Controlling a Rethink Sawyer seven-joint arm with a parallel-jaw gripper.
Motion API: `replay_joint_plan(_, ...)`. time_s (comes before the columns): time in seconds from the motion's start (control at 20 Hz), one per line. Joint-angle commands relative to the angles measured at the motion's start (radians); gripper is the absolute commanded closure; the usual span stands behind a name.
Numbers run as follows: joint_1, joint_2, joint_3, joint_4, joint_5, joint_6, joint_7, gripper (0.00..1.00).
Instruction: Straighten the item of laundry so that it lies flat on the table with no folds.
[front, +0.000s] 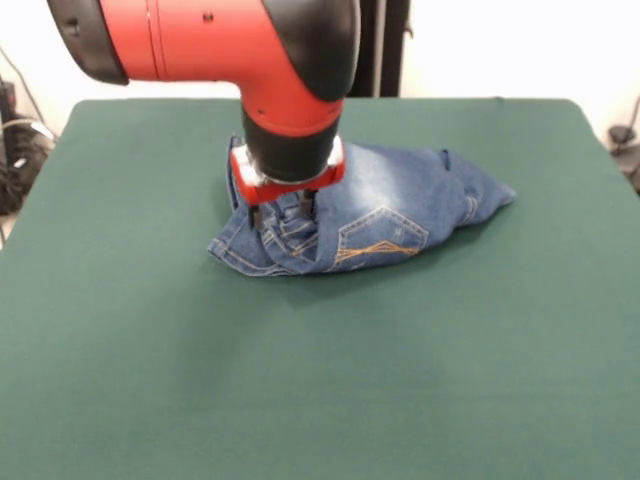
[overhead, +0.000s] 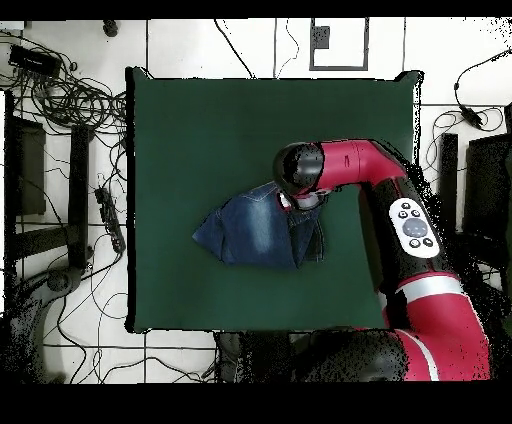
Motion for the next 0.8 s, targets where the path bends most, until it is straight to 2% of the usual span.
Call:
replay_joint_plan(0.05, 0.054, 0.100, -0.001, -0.077, -0.054, 0.026, -0.110, 0.00)
replay_joint_plan(0.3, 0.052, 0.170, 0.012, -0.132, -0.027, 0.064, -0.107, 0.00)
replay_joint_plan(0.55, 0.081, 0.221, 0.019, -0.207, 0.012, 0.252, -0.140, 0.00)
replay_joint_plan(0.8, 0.142, 0.267, -0.003, -0.320, 0.001, 0.404, -0.082, 0.00)
